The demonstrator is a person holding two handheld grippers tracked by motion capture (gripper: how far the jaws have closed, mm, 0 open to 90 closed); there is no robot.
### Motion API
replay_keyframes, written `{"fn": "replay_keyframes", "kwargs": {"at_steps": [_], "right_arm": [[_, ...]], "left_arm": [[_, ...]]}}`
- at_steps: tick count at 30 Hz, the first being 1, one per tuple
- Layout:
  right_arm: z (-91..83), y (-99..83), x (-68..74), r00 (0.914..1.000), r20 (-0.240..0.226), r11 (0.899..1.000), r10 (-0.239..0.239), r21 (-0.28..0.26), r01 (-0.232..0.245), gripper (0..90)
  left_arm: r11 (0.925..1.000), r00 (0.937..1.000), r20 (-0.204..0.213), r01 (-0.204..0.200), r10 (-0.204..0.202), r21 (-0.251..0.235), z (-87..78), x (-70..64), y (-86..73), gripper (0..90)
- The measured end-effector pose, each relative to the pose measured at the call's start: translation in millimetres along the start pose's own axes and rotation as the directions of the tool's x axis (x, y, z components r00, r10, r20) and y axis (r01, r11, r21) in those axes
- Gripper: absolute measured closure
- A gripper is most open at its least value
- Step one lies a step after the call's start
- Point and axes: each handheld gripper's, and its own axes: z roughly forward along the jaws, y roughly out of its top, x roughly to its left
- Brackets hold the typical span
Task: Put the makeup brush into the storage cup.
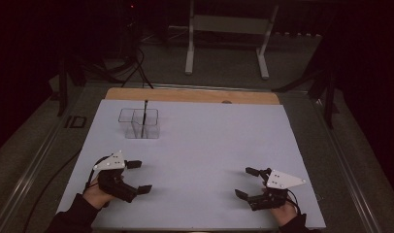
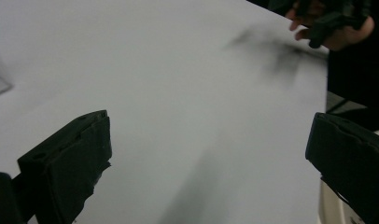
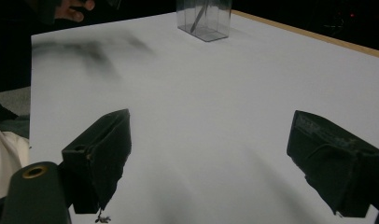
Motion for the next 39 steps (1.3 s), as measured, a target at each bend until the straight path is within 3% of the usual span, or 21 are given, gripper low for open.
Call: {"fn": "replay_keyframes", "kwargs": {"at_steps": [13,19,22,29,39], "right_arm": [[0.4,-0.1,0.1,1.0,-0.001,1.0,-0.002,0.003,0.002,13.7],[0.3,-0.2,0.0,1.0,0.0,1.0,0.0,0.002,0.0,13.7],[0.6,-0.2,0.0,1.0,-0.001,1.0,-0.003,0.005,0.003,13.7],[-0.1,0.1,0.3,1.0,0.001,1.0,-0.003,0.003,0.003,13.7],[0.3,0.1,0.2,1.0,0.002,1.0,-0.005,0.005,0.005,13.7]], "left_arm": [[0.9994,0.9959,0.085,-0.034,0.033,0.004,6.1,-5.3,-18.5,1.5],[0.999,0.9957,0.081,-0.045,0.044,0.005,5.4,-5.0,-26.5,1.6],[0.9997,0.9952,0.095,-0.022,0.023,-0.005,4.1,-3.3,-30.6,1.6],[0.9992,0.9974,0.072,-0.001,0.004,-0.04,-0.6,5.0,-39.1,2.4],[0.9998,0.9973,0.073,0.006,-0.004,-0.017,2.1,8.2,-46.2,2.5]]}}
